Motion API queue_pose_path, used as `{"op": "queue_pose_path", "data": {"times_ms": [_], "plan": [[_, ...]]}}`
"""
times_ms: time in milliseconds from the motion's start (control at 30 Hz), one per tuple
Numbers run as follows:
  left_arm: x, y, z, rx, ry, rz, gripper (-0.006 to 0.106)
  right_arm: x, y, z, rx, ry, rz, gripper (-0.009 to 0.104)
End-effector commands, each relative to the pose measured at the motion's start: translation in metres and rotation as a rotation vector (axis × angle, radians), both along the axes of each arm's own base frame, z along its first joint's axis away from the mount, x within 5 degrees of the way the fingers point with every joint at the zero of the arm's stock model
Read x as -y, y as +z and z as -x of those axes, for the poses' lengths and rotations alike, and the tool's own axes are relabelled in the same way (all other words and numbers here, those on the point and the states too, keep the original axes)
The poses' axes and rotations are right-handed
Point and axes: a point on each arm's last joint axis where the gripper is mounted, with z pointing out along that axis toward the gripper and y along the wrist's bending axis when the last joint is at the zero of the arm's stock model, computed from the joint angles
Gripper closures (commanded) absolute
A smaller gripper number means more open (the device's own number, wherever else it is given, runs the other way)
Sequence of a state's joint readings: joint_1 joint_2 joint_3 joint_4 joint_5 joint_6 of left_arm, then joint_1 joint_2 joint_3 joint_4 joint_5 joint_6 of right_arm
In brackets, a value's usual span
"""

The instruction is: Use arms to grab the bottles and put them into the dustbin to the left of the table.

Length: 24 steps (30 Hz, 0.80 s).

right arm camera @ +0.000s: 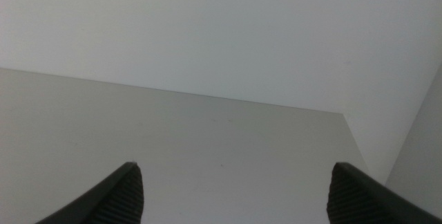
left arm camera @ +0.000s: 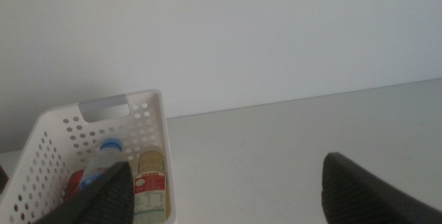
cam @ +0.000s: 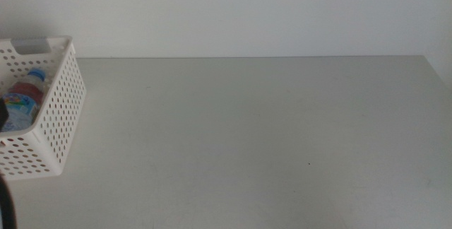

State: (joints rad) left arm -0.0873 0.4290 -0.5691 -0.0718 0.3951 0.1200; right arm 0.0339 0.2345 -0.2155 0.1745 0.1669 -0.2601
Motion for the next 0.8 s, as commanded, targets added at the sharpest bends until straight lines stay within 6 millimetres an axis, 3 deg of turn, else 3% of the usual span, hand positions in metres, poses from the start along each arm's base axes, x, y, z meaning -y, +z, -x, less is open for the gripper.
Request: {"op": "queue_pose_path", "data": {"times_ms": [0,133,333,567,767], "plan": [[-0.002,-0.006,0.016,0.149,0.006,0.031,0.008,0.003,0.001,0.007,0.118,-0.031,0.021,0.027],[-0.004,-0.056,0.035,0.150,0.006,0.032,0.008,0.003,-0.028,0.012,0.094,-0.031,0.029,0.027],[-0.004,-0.116,0.039,0.097,0.006,0.026,0.008,0.003,-0.062,0.013,0.021,-0.027,0.032,0.027],[-0.004,-0.147,0.035,0.019,0.007,0.019,0.008,0.003,-0.062,0.013,0.018,-0.026,0.037,0.027],[-0.003,-0.160,0.035,-0.031,0.007,0.014,0.008,0.003,-0.062,0.013,0.014,-0.026,0.035,0.027]]}}
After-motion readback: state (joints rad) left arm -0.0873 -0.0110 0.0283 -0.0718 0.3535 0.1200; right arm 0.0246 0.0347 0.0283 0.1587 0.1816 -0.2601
